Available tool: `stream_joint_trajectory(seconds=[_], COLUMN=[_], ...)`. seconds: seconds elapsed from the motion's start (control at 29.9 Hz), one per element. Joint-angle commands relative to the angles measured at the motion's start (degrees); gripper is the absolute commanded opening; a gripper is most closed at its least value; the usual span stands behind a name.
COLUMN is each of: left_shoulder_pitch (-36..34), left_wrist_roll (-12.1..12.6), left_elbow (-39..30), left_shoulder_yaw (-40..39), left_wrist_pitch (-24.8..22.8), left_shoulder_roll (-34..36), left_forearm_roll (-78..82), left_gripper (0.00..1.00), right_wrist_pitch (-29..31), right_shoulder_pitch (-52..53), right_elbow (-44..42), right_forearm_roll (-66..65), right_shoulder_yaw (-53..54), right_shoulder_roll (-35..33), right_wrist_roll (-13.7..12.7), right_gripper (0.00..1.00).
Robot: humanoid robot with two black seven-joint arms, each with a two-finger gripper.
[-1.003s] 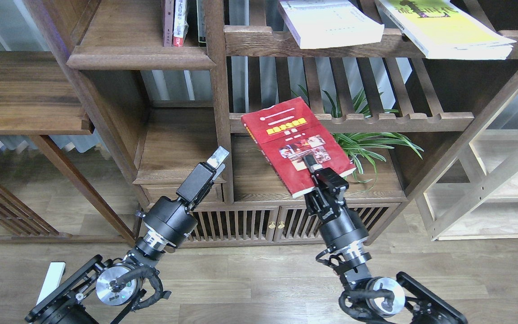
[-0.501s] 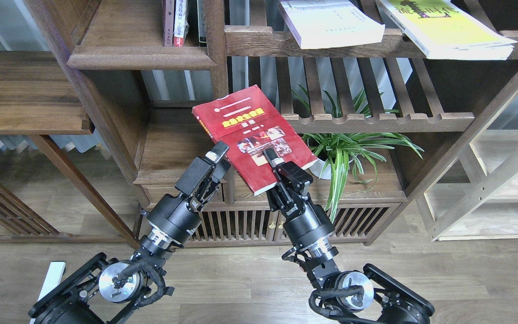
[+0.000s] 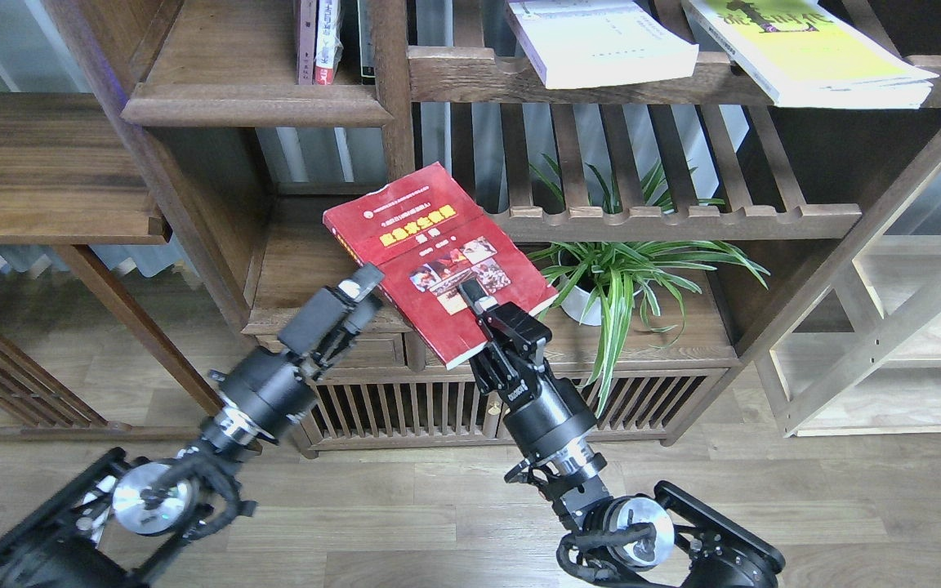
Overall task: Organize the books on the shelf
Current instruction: 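Bring the left gripper to the red book and grasp its edge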
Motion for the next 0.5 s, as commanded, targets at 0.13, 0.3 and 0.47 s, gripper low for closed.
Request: stream_joint_trajectory(seconds=[0.13,0.3,0.47], left_shoulder_pitch=[-0.18,-0.79,-2.46], left_wrist_roll=[5.43,6.94,7.03], left_elbow=[-1.4,-1.23,-0.7], left_shoulder_yaw=[0.45,0.45,0.98], left_wrist_pitch=[0.0,0.0,0.0], left_shoulder_roll=[4.69,4.07,3.55], left_forearm_roll=[-8.64,-9.09,-9.17], left_gripper=[0.98,0.98,0.97], right_wrist_pitch=[0.0,0.0,0.0], right_shoulder_pitch=[0.28,0.81,0.72], right_elbow=[-0.43,-0.43,-0.43], right_forearm_roll=[-0.72,-1.77,-2.74], right_shoulder_yaw=[-1.05,-2.81,-3.51], right_shoulder_roll=[0.16,0.77,1.82], right_wrist_roll=[-0.19,-0.19,-0.19], right_gripper=[0.04,0.04,0.04])
